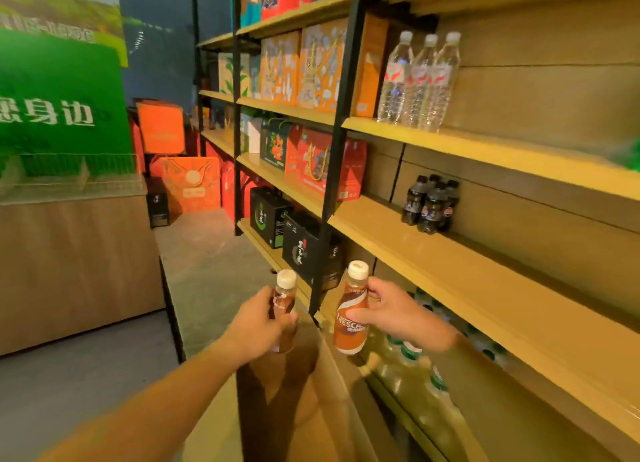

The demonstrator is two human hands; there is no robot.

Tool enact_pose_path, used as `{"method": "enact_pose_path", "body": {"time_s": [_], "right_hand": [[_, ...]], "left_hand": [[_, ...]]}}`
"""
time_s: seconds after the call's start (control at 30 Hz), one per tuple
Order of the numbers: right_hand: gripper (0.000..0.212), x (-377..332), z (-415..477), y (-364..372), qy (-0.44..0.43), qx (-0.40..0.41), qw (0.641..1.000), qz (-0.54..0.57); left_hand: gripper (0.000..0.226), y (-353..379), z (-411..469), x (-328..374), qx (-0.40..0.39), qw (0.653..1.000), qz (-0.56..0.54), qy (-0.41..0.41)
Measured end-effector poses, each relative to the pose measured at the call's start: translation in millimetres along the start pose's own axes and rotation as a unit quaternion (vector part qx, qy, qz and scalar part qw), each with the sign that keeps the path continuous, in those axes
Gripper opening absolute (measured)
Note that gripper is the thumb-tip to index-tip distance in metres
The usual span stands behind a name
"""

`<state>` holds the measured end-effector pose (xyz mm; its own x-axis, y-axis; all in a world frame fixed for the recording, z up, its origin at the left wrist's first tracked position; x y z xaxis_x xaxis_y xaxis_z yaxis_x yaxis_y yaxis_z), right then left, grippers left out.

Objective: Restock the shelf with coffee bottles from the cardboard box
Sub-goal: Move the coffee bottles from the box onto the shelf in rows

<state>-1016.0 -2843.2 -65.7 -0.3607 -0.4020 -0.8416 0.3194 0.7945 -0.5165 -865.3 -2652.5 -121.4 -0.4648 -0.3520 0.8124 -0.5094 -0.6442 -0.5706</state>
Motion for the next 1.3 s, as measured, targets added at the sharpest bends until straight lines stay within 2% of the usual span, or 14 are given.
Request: {"method": "enact_pose_path", "body": {"time_s": [0.13,0.27,0.43,0.57,0.63,0.77,0.97,1.13,1.3], "right_hand": [[0.031,-40,-71,-27,0.001,0.078,0.997,0.010],[0.026,-71,-142,-50,0.012,0.163,0.987,-0.001],[0.016,-89,-239,-74,0.026,0.250,0.968,0.017],[0.027,-88,-327,-97,0.049,0.321,0.946,0.013],[0.031,-80,-372,-108,0.058,0.357,0.932,0.021],[0.036,-60,-465,-126,0.076,0.416,0.905,0.034],[0.039,-9,-629,-147,0.119,0.501,0.857,0.028],[0.036,39,-764,-166,0.157,0.532,0.832,0.018],[0.042,97,-882,-186,0.200,0.564,0.801,0.018]], "left_hand": [[0.034,-36,3,66,-0.061,0.992,-0.034,0.100],[0.028,-51,-18,135,-0.132,0.970,-0.090,0.184],[0.027,-50,-59,209,-0.215,0.931,-0.166,0.243],[0.019,-29,-100,264,-0.250,0.905,-0.202,0.279],[0.015,-12,-121,291,-0.274,0.891,-0.220,0.289],[0.022,31,-173,341,-0.316,0.862,-0.250,0.308],[0.022,121,-291,422,-0.393,0.810,-0.267,0.344],[0.022,203,-395,479,-0.440,0.771,-0.280,0.365],[0.018,286,-483,527,-0.458,0.756,-0.289,0.368]]}}
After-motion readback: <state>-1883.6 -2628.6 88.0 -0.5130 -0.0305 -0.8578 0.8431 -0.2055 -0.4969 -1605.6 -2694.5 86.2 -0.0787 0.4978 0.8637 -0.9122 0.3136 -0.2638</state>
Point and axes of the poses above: each hand's wrist, its own z-axis towards the middle knuckle, its own y-axis out of the palm, x = y × z, the point moved 2 cm from there along z, towards the middle knuckle, and after that the axes turned 5 degrees about y, right-handed, at the moved point
